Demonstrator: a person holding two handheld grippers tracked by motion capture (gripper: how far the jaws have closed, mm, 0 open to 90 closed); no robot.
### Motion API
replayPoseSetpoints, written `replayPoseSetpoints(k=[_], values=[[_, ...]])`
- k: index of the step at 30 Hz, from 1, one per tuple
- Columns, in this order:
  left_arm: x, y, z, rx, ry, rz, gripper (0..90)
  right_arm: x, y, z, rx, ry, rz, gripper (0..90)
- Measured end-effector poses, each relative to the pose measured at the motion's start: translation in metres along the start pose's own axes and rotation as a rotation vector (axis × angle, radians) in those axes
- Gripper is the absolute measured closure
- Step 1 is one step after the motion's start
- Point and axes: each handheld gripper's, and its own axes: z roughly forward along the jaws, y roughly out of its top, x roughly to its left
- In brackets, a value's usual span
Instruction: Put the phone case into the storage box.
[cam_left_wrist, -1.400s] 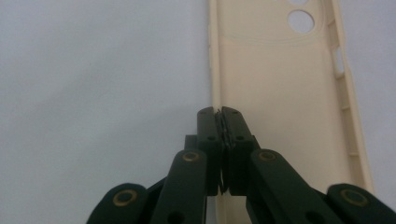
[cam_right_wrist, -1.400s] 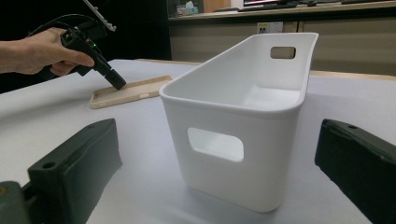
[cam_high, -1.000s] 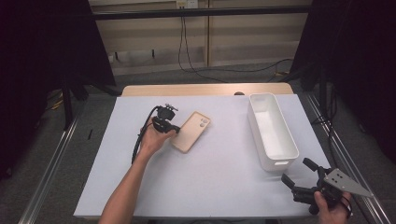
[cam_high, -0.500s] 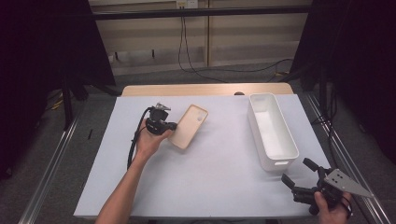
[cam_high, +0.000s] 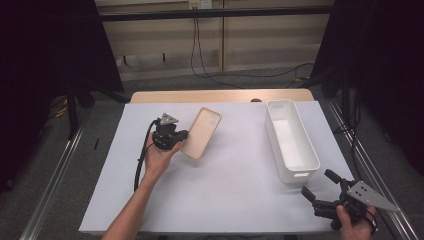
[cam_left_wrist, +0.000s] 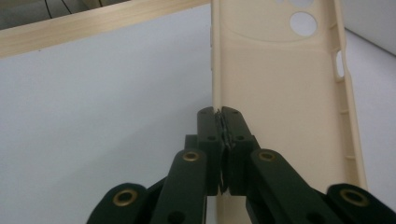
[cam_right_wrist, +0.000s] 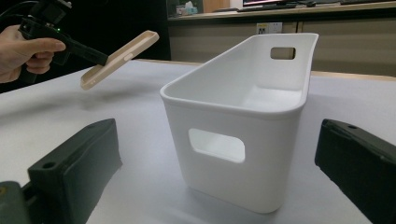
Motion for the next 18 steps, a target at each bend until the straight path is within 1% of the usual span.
replayPoseSetpoints(k=[4, 9, 13, 16, 18], values=[[-0.003, -0.003, -0.005, -0.036, 0.009, 0.008, 87.7, 0.0, 0.0, 0.0, -0.001, -0.002, 0.003, 0.0], [-0.005, -0.009, -0.013, -0.087, 0.013, -0.001, 87.7, 0.0, 0.0, 0.0, -0.003, -0.005, 0.001, 0.0], [-0.005, -0.013, -0.021, -0.124, 0.004, -0.018, 87.7, 0.0, 0.0, -0.001, -0.005, -0.006, 0.005, 0.0], [-0.007, -0.017, -0.027, -0.15, 0.006, -0.013, 87.7, 0.0, 0.0, -0.001, -0.005, -0.007, 0.004, 0.0], [-0.008, -0.017, -0.031, -0.161, -0.005, -0.019, 87.7, 0.0, 0.0, -0.001, -0.006, -0.008, 0.003, 0.0]])
